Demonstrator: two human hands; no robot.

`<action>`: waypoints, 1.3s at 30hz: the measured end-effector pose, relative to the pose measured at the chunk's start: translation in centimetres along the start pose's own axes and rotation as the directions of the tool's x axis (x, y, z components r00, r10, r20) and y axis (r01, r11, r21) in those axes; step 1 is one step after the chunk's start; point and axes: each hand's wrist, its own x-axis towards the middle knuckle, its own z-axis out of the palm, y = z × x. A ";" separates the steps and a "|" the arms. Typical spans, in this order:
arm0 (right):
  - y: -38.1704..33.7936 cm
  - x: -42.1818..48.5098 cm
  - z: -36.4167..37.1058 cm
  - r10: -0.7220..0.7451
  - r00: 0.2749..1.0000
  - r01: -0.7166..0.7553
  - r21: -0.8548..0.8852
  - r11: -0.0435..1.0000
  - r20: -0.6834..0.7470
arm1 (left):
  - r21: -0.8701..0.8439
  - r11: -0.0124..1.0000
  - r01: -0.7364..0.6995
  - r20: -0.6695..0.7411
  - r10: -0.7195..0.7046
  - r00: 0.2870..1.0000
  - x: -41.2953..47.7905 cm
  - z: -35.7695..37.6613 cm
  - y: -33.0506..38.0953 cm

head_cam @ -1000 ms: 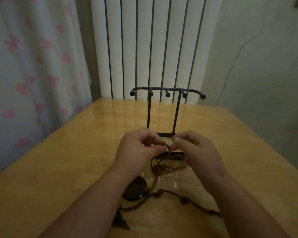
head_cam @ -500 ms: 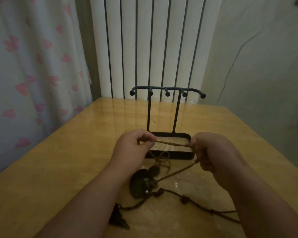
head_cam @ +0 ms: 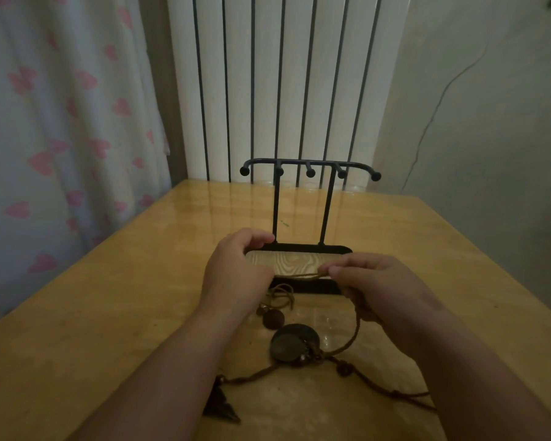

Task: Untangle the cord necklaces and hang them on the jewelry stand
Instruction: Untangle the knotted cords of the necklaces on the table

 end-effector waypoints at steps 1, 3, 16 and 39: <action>0.0 0.0 0.3 -0.011 1.000 0.011 0.001 1.000 -0.010 | -0.007 0.999 -0.052 -0.019 0.052 0.998 -0.2 0.0 0.2; 0.0 0.0 0.7 -0.034 0.998 0.035 0.012 0.999 -0.045 | -0.007 0.985 -0.171 -0.054 0.171 0.984 -0.6 -0.1 0.5; 0.5 0.4 1.4 -0.120 0.986 0.137 0.160 0.978 -0.112 | -0.059 0.944 -0.325 0.129 0.330 0.935 -1.6 0.5 0.4; 0.6 0.4 1.7 -0.257 0.962 0.259 0.001 0.966 -0.092 | -0.096 0.956 -0.278 0.146 0.290 0.946 -1.5 0.5 0.5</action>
